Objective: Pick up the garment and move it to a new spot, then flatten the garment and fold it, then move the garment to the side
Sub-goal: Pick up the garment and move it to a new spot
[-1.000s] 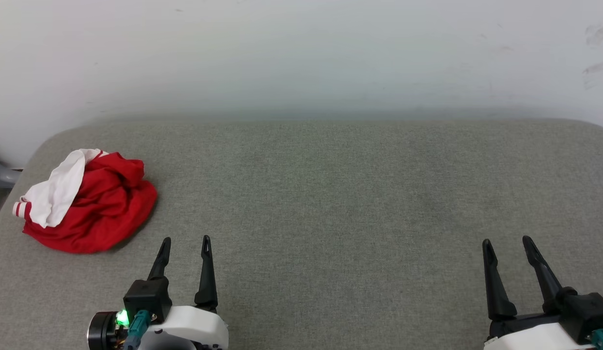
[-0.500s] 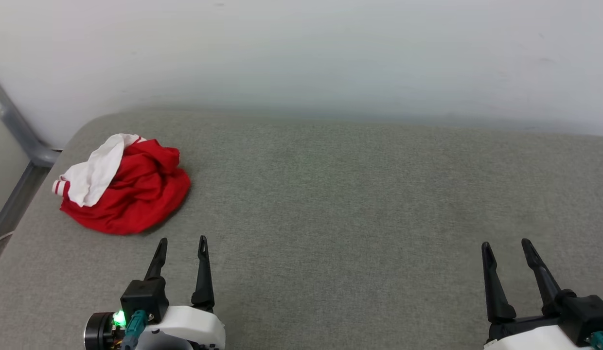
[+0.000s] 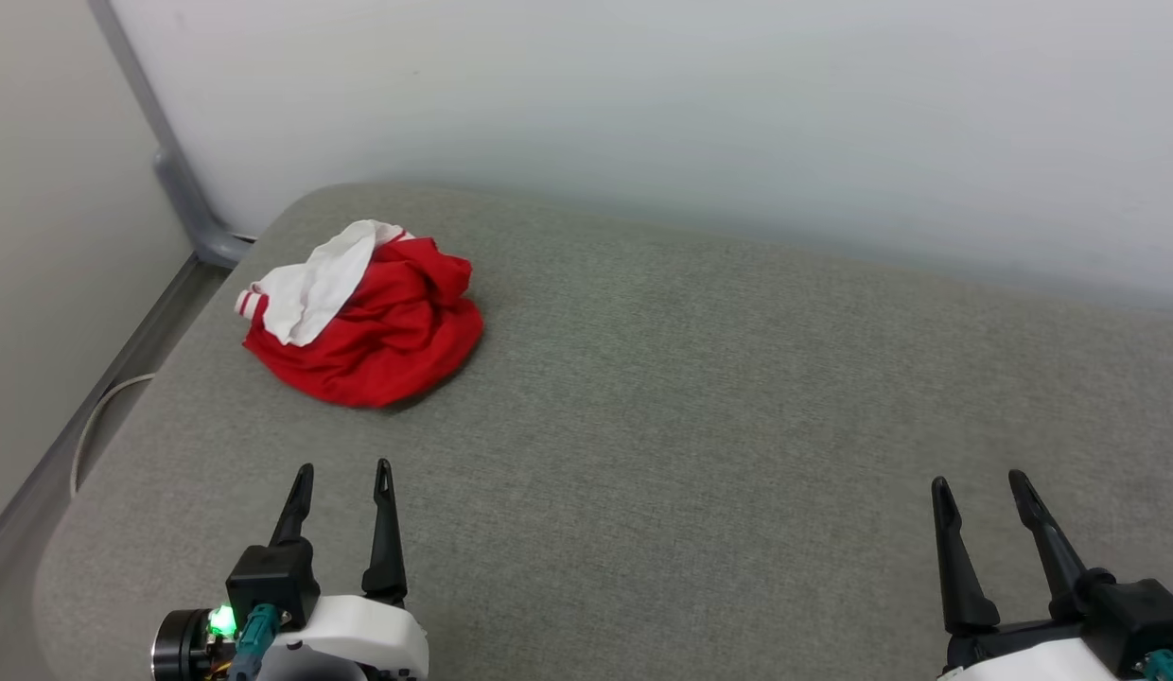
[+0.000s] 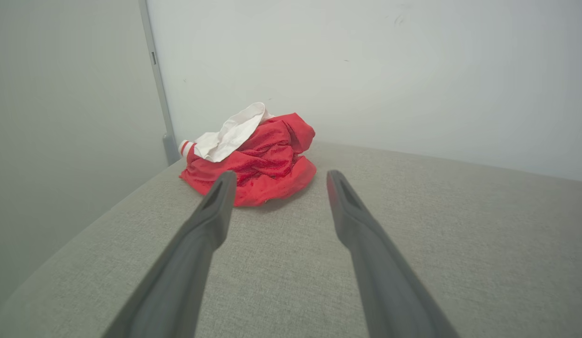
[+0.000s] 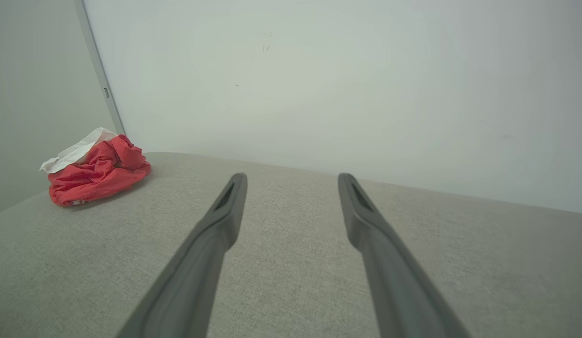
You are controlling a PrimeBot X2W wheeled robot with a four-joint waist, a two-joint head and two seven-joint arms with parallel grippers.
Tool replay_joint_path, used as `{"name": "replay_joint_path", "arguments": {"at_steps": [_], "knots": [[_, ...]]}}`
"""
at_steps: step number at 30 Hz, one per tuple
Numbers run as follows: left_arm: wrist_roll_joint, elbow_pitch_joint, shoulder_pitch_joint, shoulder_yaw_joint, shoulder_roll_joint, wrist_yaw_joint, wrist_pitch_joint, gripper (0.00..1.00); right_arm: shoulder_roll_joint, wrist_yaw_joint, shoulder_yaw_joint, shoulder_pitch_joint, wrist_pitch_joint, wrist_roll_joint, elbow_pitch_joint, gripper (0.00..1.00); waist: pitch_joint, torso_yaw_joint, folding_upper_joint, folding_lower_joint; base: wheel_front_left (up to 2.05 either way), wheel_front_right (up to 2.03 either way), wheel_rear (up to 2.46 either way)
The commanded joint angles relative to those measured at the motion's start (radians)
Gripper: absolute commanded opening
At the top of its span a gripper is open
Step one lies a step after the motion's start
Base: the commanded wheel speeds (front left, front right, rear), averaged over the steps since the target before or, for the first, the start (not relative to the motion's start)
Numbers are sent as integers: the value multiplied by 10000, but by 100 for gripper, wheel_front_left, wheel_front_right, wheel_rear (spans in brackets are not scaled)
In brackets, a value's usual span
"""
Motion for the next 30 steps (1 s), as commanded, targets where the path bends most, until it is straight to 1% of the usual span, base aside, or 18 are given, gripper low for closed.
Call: {"name": "replay_joint_path", "arguments": {"at_steps": [1,9,17,24,28,30], "knots": [[69,-20,133,57,-9,15,-28,100,13,-7,28,65,-25,72,-13,100,-15,399,0,0,0,0,0],[114,-23,177,275,-9,-46,-28,100,13,-7,121,68,-25,33,-26,100,-21,1147,0,0,0,0,0],[72,-62,190,452,-11,-73,-28,100,13,-7,174,101,-25,38,-20,100,-16,1597,0,0,0,0,0],[25,-52,201,562,-11,-70,-28,100,13,-7,217,74,-25,15,-13,100,5,1666,0,0,0,0,0],[-57,-24,45,749,-13,-48,-28,100,11,-7,290,-77,-25,-67,-51,100,171,1515,0,0,0,0,0],[-43,-35,-250,879,5,-168,-28,100,11,-7,311,-179,-25,-142,-102,100,328,1395,0,0,0,0,0]]}}
